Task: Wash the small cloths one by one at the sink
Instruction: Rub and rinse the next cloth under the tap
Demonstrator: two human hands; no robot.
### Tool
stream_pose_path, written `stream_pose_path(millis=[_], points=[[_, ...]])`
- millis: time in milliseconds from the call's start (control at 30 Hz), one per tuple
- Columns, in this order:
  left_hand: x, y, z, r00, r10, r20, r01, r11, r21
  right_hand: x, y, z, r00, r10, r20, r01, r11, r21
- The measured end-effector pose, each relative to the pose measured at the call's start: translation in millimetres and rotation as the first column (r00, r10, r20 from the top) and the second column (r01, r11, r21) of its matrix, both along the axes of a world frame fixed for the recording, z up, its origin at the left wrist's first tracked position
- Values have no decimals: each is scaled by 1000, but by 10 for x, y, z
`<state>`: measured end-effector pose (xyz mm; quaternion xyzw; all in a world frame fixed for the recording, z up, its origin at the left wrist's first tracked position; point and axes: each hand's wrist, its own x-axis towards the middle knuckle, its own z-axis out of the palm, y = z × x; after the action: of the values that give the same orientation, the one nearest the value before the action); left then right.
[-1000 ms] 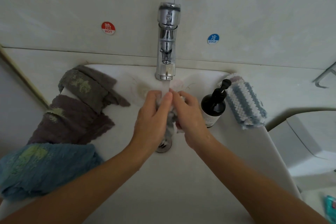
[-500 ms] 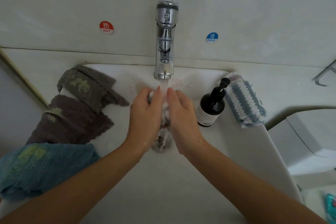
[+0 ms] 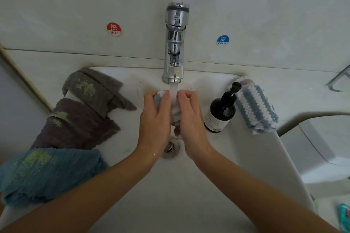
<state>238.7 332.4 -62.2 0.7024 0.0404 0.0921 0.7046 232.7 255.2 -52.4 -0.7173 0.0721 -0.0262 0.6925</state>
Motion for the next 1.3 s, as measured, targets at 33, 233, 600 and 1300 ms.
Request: stream_pose_path(millis=[33, 233, 600, 1300], points=[[-10, -13, 5, 1000, -5, 3, 5, 1000, -2, 4, 7, -25, 1000, 15, -13, -15, 1000, -21], [33, -3, -5, 999, 39, -22, -37, 996, 77, 22, 43, -26, 998, 39, -57, -41, 999, -34], [104, -10, -2, 999, 51, 18, -53, 985, 164, 62, 22, 15, 1000, 10, -2, -10, 992, -123], [7, -6, 154, 975, -33, -221, 3, 991, -132, 53, -62, -46, 995, 77, 63, -81, 995, 56]])
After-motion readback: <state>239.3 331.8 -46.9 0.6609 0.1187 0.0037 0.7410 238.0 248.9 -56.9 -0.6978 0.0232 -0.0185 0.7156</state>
